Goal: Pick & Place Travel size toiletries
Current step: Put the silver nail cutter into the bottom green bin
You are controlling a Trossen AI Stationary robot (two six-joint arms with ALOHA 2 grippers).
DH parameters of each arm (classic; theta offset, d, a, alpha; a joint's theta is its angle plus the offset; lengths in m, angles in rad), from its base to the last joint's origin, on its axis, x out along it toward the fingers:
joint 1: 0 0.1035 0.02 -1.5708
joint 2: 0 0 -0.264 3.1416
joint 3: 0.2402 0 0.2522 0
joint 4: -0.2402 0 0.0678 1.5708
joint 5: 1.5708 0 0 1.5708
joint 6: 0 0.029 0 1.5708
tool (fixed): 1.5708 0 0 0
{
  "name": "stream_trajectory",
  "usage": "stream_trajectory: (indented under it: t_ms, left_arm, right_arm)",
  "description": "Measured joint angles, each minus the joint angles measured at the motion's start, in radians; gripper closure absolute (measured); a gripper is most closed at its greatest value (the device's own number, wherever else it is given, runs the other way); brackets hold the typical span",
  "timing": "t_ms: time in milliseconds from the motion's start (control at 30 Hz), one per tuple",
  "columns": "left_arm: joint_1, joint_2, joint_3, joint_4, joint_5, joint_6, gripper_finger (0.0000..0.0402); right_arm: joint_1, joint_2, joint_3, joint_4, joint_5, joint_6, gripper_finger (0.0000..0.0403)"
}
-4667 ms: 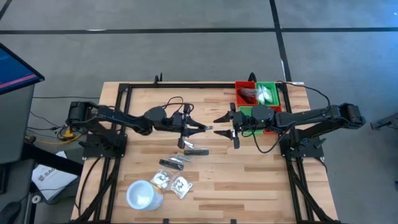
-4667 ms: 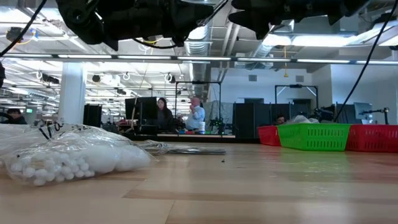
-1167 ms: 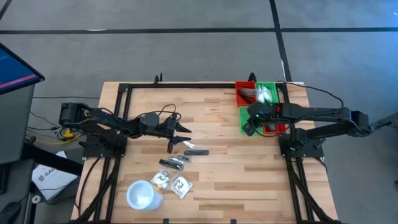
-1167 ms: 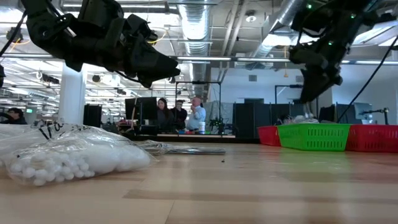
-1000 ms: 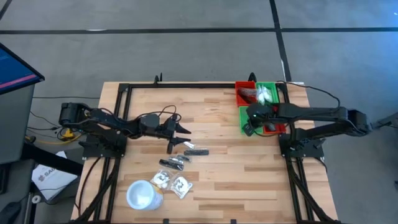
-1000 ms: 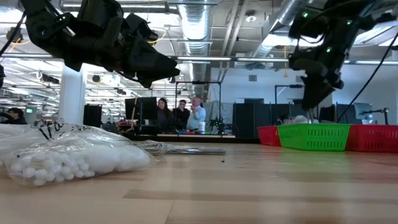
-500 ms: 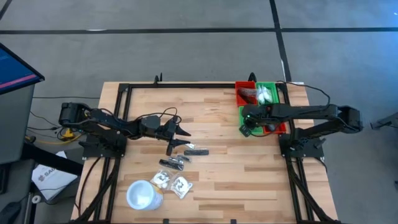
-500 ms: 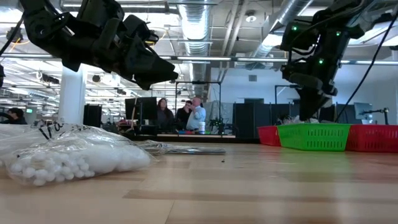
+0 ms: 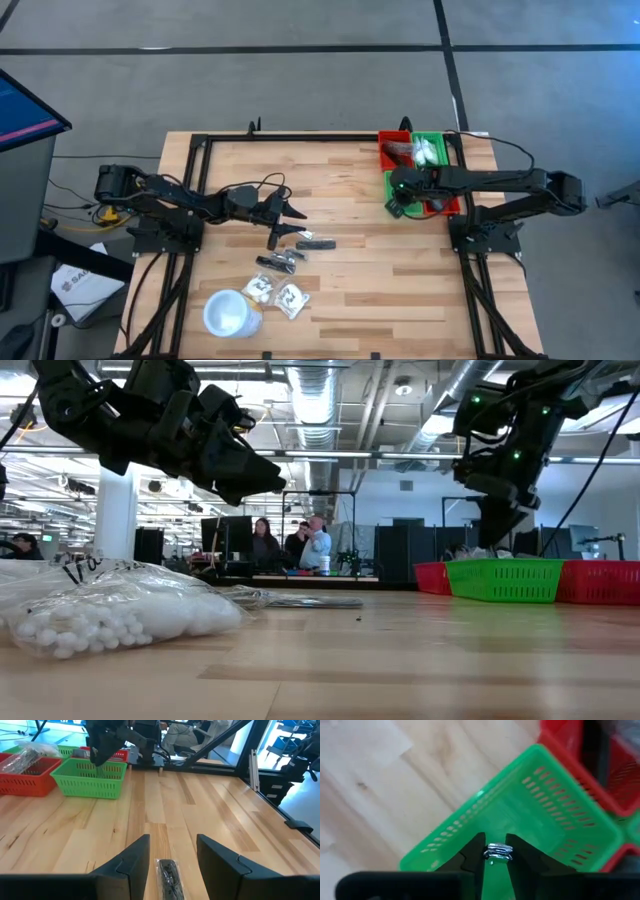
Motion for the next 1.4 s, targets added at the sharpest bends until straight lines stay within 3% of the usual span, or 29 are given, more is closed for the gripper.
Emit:
stream_trajectory:
  t_ms: [633, 1033, 1267, 1400]
  left_arm:
    - [0.0, 0.0, 0.0, -0.009, 0.0, 0.005, 0.0247]
    - [0.001, 0.0, 0.0, -0.091, -0.002, 0.015, 0.0247]
    - [-0.002, 0.004, 0.0, -0.212, -0.124, 0.179, 0.0247]
    - [0.004, 0.017, 0.001, -0.211, -0.127, 0.19, 0.0247]
  right_arm:
    - [-0.009, 0.0, 0.0, 0.04, 0.02, -0.005, 0.0199]
    - [0.093, 0.0, 0.001, 0.209, 0.013, -0.035, 0.0194]
    - [0.159, 0.0, 0.001, 0.278, 0.013, -0.036, 0.0201]
    - [0.189, 0.0, 0.001, 0.328, 0.013, -0.036, 0.0204]
